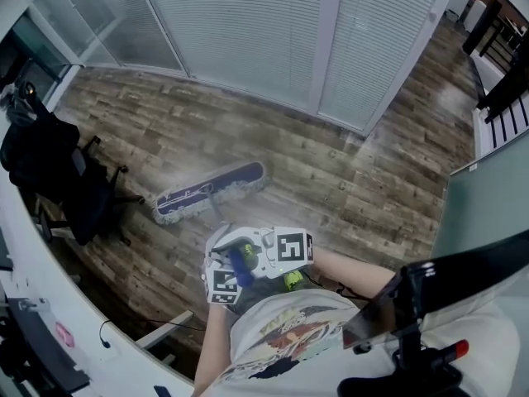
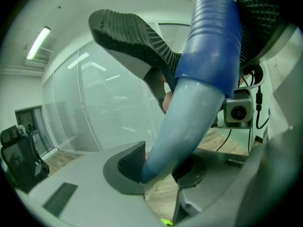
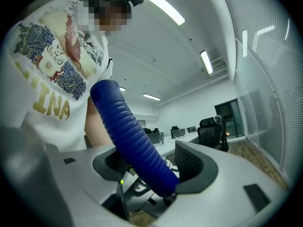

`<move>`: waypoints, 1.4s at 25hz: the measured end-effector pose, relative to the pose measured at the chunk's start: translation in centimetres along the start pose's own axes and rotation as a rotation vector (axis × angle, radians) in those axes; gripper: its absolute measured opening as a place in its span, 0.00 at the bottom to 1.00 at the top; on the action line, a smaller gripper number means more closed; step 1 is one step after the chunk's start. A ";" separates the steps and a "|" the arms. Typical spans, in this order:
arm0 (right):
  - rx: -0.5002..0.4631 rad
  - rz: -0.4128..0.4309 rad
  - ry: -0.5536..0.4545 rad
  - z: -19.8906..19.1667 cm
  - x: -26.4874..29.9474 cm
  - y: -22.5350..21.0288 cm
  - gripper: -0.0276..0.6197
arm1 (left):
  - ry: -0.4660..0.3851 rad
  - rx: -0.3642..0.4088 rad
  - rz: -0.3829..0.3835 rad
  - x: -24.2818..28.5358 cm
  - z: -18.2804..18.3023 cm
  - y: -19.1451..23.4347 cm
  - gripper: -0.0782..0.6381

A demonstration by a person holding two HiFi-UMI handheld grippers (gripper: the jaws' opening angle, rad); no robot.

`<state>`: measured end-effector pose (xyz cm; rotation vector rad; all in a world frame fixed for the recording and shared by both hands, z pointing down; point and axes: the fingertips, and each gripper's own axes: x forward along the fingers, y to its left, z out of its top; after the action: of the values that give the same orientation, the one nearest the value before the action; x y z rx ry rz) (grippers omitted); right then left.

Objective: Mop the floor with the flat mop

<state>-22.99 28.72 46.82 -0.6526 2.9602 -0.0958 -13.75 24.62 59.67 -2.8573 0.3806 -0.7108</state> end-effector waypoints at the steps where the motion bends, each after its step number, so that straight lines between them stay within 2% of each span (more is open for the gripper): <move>1: -0.001 0.002 0.004 -0.1 0.1 -0.8 0.45 | -0.004 0.001 0.003 0.5 0.1 0.7 0.25; 5: 0.002 -0.008 0.012 -0.8 1.1 -4.8 0.45 | -0.006 0.011 -0.004 2.6 -1.0 4.2 0.25; 8: 0.004 -0.023 0.007 -0.7 2.7 -9.6 0.45 | -0.015 0.005 -0.008 4.6 -1.2 8.8 0.26; 15: 0.005 -0.030 0.028 0.4 8.4 -24.3 0.45 | -0.027 -0.019 -0.019 9.7 -1.5 23.7 0.27; 21: 0.037 -0.114 -0.004 1.2 13.2 -36.1 0.45 | -0.044 -0.012 -0.050 13.5 -2.6 35.4 0.28; 27: 0.047 -0.119 0.000 -0.2 15.5 -43.7 0.45 | -0.023 -0.002 -0.027 17.2 -4.8 42.5 0.28; 31: 0.047 -0.103 -0.021 0.3 16.0 -50.2 0.45 | -0.027 -0.010 -0.005 20.8 -3.4 48.3 0.28; 35: 0.048 -0.058 -0.028 2.0 16.5 -56.7 0.45 | -0.036 -0.066 0.057 24.1 -1.9 54.3 0.28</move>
<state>-14.08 -29.72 48.15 -0.7272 2.9032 -0.1600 -5.20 -34.22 59.54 -2.9035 0.4874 -0.6467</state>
